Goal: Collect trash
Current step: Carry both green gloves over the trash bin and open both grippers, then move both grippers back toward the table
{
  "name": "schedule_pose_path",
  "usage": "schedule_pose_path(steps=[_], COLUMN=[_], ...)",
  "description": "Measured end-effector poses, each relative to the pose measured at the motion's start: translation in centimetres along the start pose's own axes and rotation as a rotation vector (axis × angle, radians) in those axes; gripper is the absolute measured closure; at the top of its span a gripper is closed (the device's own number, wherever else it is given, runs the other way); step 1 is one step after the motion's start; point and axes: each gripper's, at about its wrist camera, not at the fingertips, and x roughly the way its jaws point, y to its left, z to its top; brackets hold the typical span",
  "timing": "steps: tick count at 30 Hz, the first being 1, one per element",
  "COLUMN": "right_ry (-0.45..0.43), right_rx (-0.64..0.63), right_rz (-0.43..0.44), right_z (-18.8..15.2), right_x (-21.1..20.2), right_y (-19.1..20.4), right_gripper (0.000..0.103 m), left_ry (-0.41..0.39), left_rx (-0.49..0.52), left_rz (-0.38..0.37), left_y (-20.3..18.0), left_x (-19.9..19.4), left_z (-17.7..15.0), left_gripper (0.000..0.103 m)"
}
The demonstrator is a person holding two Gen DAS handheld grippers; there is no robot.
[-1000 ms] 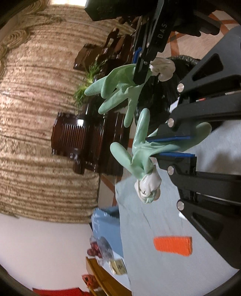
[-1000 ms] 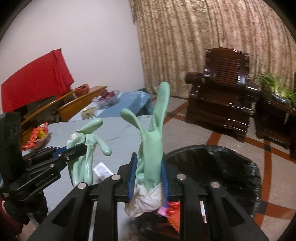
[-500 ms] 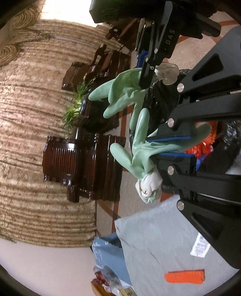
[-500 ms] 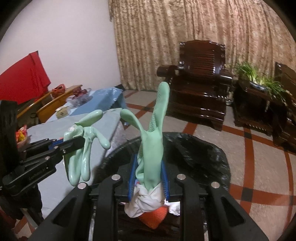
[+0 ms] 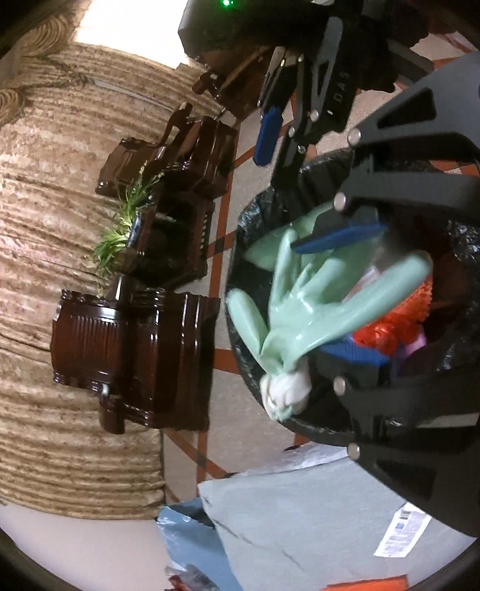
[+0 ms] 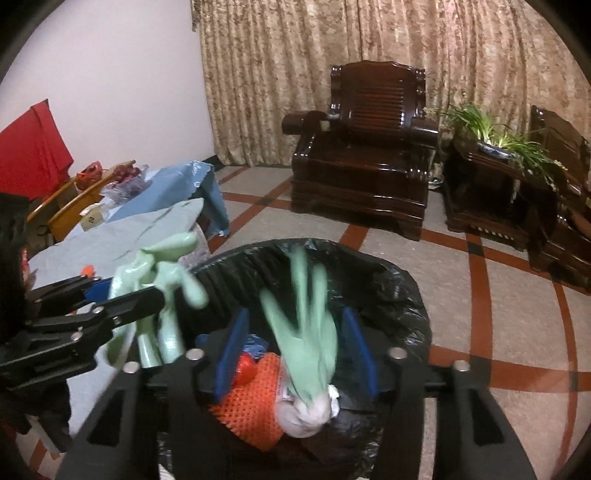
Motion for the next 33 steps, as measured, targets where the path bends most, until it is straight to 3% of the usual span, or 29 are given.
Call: schedule_pose_path(steps=[4,6,11,16,22,33], right_ry=[-0.008,-0.011,-0.022,-0.040,-0.055,-0.068], right_rx=[0.015,0.016,0.035,0.027,0.037,-0.085], right_rz=[-0.012,-0.018,-0.018,-0.005,0.051,0.207], right_z=[-0.5,-0.7,-0.8,-0.6,-0.3,0.0], right_x=[-0.2,-0.3,-1.1,-1.8,-2.6,-2.1], right_y=[-0.5,-0.5,-0.5,0.3,2.4,10.8], right_gripper=[0.024,0.018,0.016,0.007,0.006,0.006], left_ry=[-0.006,-0.008,-0.026,-0.063,-0.100,-0.119], left_rx=[-0.031,-0.028,-0.027,-0.035,-0.073,-0.153], left_rz=[-0.003,-0.006,0.011,0.063,0.153,0.331], left_y=[1.4,1.9,2.3,2.8,4.6,10.2], left_x=[-0.6,-0.9,-1.9,-4.1,-7.7,-14.6], left_z=[-0.7,-0.7,-0.4,-0.4,-1.4,-4.9], left_gripper=[0.034,0.032,0.031,0.025,0.013,0.012])
